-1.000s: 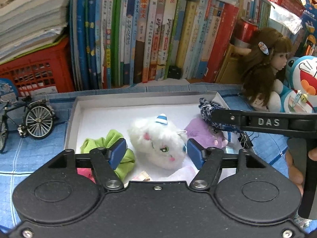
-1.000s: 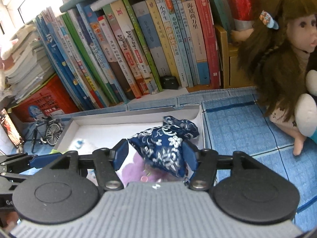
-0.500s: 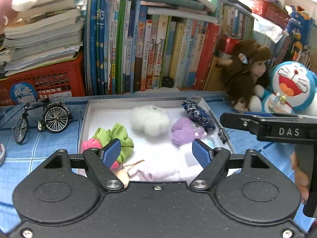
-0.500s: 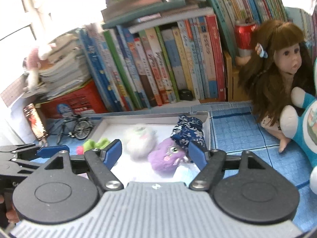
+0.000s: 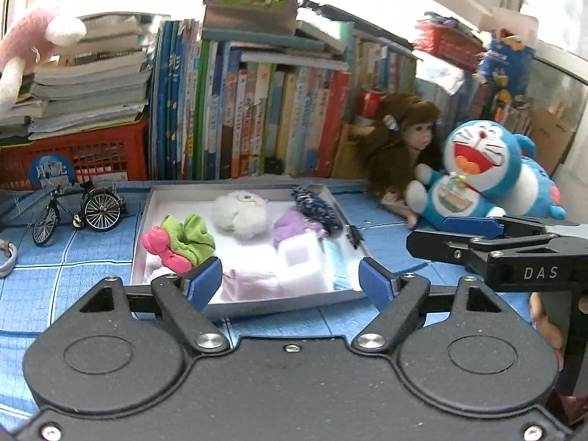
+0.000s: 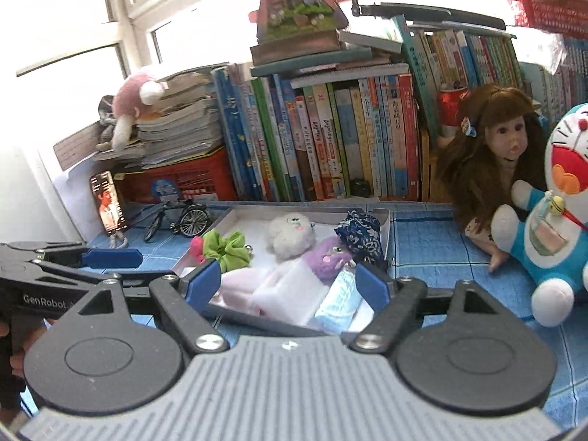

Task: Organize soft objects
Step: 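Move left tool to gold sequined hearts while right tool approaches green checked cloth, then close left tool on gold sequined hearts while right tool grips green checked cloth, then carry gold hearts with left tool while right tool carries green cloth to tray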

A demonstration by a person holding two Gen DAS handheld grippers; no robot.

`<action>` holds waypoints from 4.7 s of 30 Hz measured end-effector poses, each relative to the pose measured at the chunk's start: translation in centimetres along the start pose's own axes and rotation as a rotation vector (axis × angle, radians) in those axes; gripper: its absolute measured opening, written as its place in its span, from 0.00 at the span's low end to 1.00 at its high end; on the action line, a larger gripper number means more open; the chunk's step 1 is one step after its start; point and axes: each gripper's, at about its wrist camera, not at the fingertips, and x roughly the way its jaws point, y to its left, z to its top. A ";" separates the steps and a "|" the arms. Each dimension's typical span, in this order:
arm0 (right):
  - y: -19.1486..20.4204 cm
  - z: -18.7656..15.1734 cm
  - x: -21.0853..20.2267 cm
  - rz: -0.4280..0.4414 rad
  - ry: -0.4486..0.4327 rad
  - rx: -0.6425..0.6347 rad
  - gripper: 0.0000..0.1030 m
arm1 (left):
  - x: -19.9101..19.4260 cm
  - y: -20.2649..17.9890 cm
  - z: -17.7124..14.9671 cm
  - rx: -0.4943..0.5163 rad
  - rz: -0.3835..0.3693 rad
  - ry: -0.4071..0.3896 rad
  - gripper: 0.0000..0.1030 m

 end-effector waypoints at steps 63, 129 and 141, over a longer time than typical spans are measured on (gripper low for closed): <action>-3.6 -17.4 -6.0 -0.442 -0.102 -0.078 0.96 | -2.8 -5.8 -21.5 -0.122 0.129 -0.078 0.51; 0.8 -18.6 -5.6 -0.221 -0.049 -0.116 0.42 | -5.6 -7.5 -22.8 0.043 0.124 -0.145 0.38; 1.0 -16.9 -7.0 -0.240 -0.102 -0.119 0.42 | -8.7 -7.9 -20.8 0.082 0.088 -0.216 0.38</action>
